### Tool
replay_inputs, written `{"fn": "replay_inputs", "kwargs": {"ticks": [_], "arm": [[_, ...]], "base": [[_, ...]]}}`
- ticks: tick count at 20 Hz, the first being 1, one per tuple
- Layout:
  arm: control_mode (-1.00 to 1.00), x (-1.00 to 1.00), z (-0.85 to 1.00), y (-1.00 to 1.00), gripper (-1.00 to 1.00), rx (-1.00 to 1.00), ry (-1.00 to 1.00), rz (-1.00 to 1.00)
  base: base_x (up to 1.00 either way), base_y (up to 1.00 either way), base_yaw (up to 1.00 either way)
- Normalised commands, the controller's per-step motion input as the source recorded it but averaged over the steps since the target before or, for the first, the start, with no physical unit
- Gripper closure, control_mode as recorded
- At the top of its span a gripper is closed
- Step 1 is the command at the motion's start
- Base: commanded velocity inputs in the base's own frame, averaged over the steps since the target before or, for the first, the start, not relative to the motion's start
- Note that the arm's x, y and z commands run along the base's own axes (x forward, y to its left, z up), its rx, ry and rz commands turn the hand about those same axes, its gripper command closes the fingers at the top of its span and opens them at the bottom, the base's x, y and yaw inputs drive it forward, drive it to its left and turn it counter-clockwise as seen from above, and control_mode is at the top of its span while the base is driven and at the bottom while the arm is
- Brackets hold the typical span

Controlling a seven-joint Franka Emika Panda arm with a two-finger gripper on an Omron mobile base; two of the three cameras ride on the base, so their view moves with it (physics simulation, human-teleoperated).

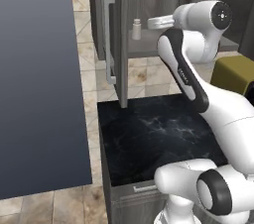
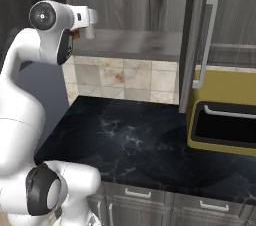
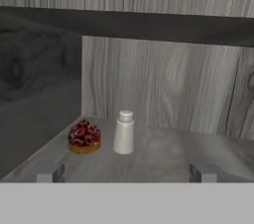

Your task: The dining table condiment station is running low on shaker. Refill the condiment station by opening the cabinet and taking the shaker from the cabinet and placing it on the dining table.

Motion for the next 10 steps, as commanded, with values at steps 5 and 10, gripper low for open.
{"fn": "replay_inputs", "kwargs": {"ticks": [5, 10], "arm": [[-1.00, 0.09, 0.00, 0.00, -1.00, 0.00, 0.00, 0.10], [-1.00, 0.16, 0.00, 0.00, -1.00, 0.00, 0.00, 0.08]], "base": [[0.00, 0.00, 0.00], [0.00, 0.00, 0.00]]}}
